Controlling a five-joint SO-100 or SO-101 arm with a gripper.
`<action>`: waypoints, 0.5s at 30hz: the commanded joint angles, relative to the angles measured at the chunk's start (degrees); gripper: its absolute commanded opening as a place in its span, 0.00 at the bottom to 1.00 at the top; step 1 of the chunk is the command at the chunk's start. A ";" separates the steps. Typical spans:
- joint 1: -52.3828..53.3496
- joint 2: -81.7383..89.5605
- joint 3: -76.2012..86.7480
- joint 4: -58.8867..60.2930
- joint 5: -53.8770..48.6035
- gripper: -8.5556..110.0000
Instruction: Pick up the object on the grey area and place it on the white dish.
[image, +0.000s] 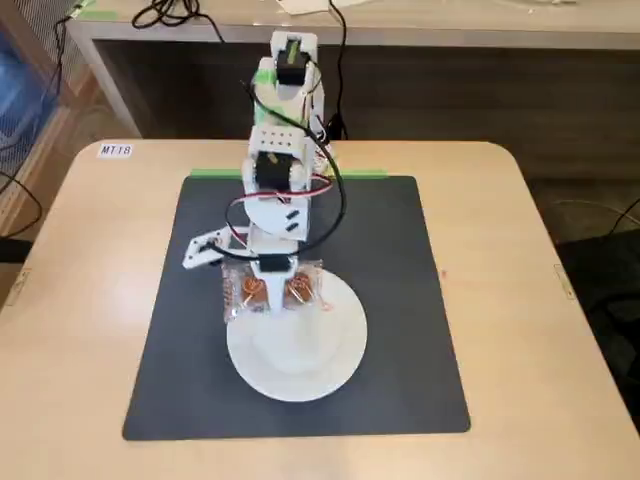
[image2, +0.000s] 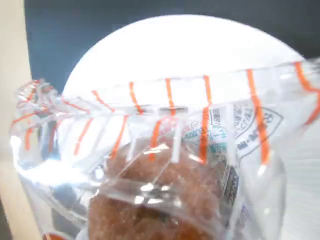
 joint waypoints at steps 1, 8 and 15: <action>-0.79 -5.63 -13.45 5.71 -0.70 0.20; -3.60 -28.65 -46.14 21.27 -0.79 0.20; -4.48 -46.76 -75.32 32.52 0.88 0.21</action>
